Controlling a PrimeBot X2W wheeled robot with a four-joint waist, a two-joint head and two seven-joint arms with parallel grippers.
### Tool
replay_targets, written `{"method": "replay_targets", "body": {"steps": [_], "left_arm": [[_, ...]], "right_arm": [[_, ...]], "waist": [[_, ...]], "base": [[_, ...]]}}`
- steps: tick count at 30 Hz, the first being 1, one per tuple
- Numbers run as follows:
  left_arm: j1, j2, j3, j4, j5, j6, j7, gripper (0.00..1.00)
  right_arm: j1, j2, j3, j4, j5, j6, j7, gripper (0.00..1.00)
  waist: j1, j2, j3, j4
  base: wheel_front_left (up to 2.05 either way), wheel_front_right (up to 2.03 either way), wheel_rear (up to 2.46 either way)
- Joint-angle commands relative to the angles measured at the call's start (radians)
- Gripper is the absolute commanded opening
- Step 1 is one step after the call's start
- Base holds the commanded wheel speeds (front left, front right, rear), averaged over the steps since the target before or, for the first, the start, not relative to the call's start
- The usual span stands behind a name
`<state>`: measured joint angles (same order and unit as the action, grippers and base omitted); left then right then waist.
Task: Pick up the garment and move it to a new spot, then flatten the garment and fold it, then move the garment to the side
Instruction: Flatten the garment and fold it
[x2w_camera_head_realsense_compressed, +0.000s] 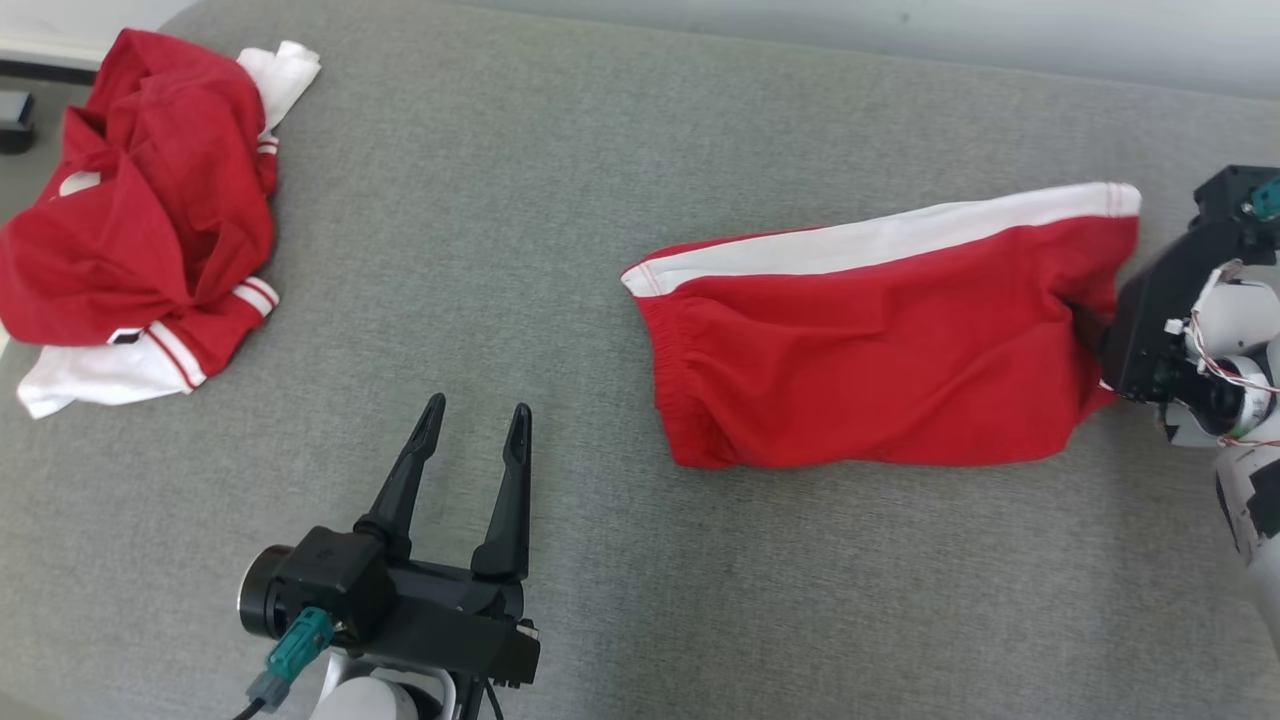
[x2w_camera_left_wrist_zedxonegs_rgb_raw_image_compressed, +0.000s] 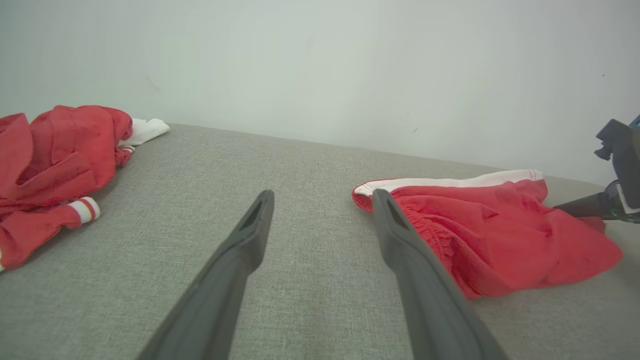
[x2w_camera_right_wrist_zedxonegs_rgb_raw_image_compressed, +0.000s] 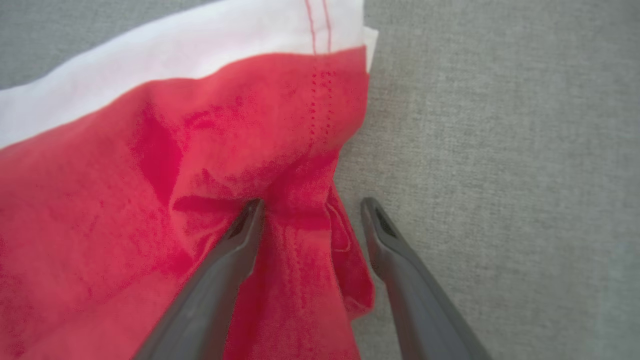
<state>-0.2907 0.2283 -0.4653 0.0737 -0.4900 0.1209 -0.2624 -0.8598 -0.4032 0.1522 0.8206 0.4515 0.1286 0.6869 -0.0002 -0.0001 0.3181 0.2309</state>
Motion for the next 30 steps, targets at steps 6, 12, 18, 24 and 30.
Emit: {"method": "replay_targets", "body": {"steps": [6, 12, 18, 24, 30], "left_arm": [[0.012, -0.025, 0.020, 0.013, 0.014, -0.021, -0.003, 1.00], [0.023, -0.047, 0.034, 0.031, 0.024, -0.041, -0.003, 1.00], [0.040, -0.049, 0.048, 0.048, 0.034, -0.052, -0.003, 1.00], [0.051, -0.043, 0.047, 0.057, 0.038, -0.055, -0.003, 1.00], [0.074, -0.027, 0.056, 0.055, 0.028, -0.043, 0.005, 1.00]], "right_arm": [[0.034, 0.068, -0.004, -0.006, -0.016, 0.005, 0.094, 1.00], [0.066, 0.030, -0.034, -0.032, -0.091, 0.004, 0.128, 0.00], [0.096, -0.001, -0.146, -0.112, -0.191, 0.001, 0.084, 0.00], [0.178, -0.012, -0.241, -0.230, -0.229, 0.001, 0.088, 0.00], [0.296, 0.001, -0.339, -0.374, -0.257, 0.001, 0.118, 0.00]], "waist": [[0.0002, 0.0001, 0.015, 0.030], [0.0002, 0.0001, 0.007, 0.041], [0.0002, 0.0001, -0.024, 0.020], [0.0002, 0.0001, -0.064, -0.011], [0.0002, 0.0001, -0.106, -0.040]], "base": [[0.00, 0.00, 0.00], [0.00, 0.00, 0.00], [0.00, 0.00, 0.00], [0.00, 0.00, 0.00], [0.00, 0.00, 0.00]]}}
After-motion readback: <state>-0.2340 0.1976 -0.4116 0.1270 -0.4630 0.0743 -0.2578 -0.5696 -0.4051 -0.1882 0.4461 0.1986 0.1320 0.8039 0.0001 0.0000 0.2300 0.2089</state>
